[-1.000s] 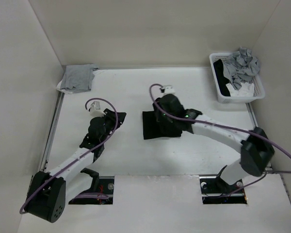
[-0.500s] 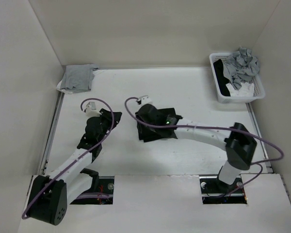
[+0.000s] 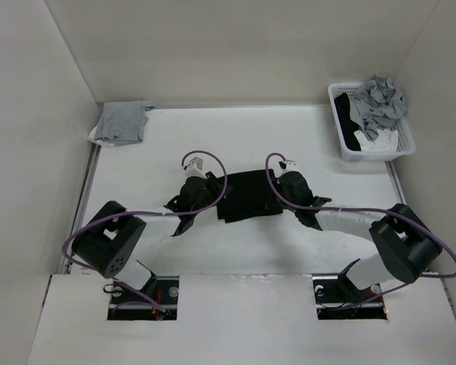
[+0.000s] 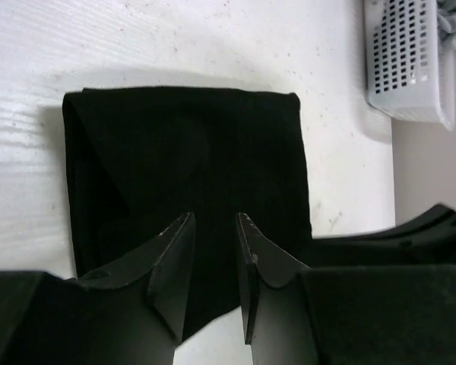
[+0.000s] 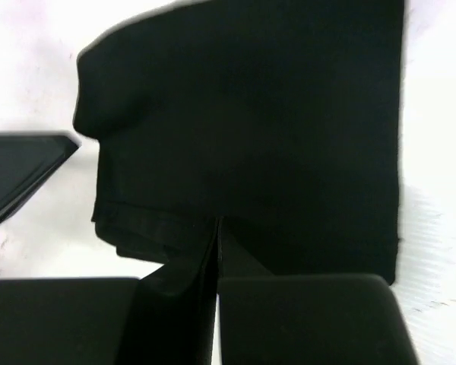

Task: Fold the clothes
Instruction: Fold the tank top

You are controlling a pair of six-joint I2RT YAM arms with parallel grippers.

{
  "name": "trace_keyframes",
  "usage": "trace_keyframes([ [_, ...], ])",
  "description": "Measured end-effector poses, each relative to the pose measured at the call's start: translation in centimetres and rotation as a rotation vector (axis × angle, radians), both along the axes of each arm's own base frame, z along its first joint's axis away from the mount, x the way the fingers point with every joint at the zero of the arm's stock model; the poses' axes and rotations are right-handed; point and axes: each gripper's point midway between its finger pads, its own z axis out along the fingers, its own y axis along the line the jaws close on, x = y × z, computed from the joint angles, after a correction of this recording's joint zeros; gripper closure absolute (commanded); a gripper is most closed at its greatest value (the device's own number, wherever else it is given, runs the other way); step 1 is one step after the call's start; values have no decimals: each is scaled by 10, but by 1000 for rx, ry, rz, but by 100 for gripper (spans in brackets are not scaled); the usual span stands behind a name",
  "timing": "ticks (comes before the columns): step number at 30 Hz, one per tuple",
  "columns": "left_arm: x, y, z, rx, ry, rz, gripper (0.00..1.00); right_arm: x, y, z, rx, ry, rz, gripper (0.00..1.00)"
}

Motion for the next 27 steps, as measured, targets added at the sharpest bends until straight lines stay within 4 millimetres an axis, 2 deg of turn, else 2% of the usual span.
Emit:
trace_keyframes([
  [5, 27, -5, -16, 7, 12, 27, 75, -7, 17, -7, 104, 20, 47, 97],
  [8, 49, 8, -33, 14, 35, 79, 75, -13, 15, -13, 135, 32, 44, 97],
  [11, 59, 28, -49, 15, 76, 130, 75, -22, 6, -27, 133, 69, 27, 96],
  [14, 67, 41, -48, 6, 70, 164, 75, -28, -6, -38, 125, 102, 1, 96],
  [17, 68, 43, -43, -7, 53, 166, 75, -29, -11, -36, 133, 103, -14, 94],
  [20, 59, 50, -35, -13, 40, 166, 75, -31, -12, -23, 147, 83, -11, 86],
  [22, 53, 54, -21, -19, 9, 164, 74, -31, -13, -5, 165, 51, -6, 77],
  [25, 46, 57, 6, -20, -59, 150, 71, -28, -11, 35, 198, -30, 12, 66],
  [27, 38, 56, 22, -12, -105, 131, 68, -19, -10, 72, 232, -117, 20, 63],
])
